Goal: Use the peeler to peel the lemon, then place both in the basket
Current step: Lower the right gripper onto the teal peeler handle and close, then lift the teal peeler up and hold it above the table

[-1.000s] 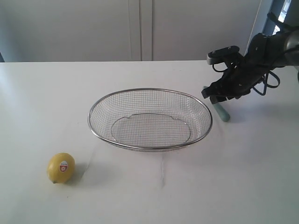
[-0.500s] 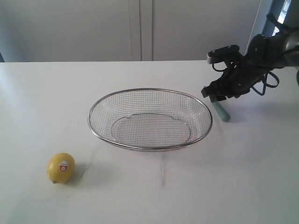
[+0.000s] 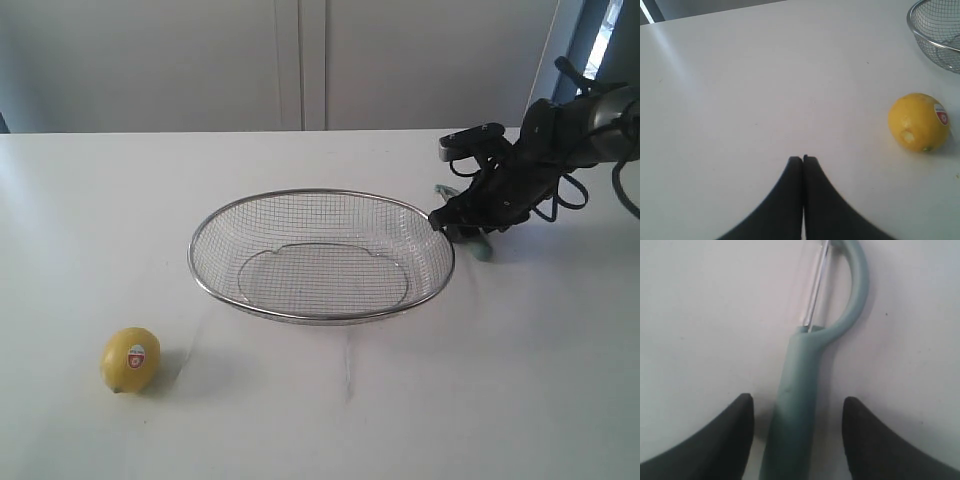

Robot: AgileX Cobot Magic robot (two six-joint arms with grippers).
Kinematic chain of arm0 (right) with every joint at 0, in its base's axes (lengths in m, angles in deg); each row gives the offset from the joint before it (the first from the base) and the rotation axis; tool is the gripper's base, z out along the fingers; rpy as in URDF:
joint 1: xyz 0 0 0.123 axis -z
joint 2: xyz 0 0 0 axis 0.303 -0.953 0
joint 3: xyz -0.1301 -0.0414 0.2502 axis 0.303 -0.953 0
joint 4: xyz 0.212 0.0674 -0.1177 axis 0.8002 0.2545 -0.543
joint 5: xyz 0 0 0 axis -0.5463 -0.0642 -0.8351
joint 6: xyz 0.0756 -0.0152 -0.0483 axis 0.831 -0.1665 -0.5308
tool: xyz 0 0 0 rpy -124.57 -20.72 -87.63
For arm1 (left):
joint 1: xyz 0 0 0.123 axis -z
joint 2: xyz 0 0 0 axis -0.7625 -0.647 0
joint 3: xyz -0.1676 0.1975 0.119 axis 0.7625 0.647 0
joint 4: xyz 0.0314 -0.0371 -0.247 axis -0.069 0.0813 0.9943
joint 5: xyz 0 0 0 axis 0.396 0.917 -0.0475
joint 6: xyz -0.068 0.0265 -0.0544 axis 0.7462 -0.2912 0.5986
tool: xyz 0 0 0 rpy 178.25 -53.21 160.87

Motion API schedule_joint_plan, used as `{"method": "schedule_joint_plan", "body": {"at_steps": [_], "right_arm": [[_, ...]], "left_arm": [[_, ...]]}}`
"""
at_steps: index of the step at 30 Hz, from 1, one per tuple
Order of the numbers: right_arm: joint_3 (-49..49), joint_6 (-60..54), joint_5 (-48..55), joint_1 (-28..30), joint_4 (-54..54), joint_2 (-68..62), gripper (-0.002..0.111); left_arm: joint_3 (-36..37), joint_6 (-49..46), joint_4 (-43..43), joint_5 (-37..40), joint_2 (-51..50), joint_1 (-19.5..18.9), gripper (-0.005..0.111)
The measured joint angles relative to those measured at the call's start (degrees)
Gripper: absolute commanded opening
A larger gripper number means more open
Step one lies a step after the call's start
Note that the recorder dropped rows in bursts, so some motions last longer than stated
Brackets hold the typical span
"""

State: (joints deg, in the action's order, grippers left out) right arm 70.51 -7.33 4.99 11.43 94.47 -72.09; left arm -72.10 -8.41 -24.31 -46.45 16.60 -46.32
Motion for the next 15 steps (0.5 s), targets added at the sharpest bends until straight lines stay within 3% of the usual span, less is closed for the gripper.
{"method": "schedule_joint_plan", "body": {"at_steps": [7,15], "right_arm": [[0.00,0.11,0.00,0.00,0.00,0.00,0.043],[0.12,0.36,-0.11,0.00,0.19,-0.34,0.042]], "left_arm": [[0.00,0.00,0.00,0.00,0.00,0.00,0.000],[0.00,0.00,0.00,0.00,0.00,0.00,0.000]]}}
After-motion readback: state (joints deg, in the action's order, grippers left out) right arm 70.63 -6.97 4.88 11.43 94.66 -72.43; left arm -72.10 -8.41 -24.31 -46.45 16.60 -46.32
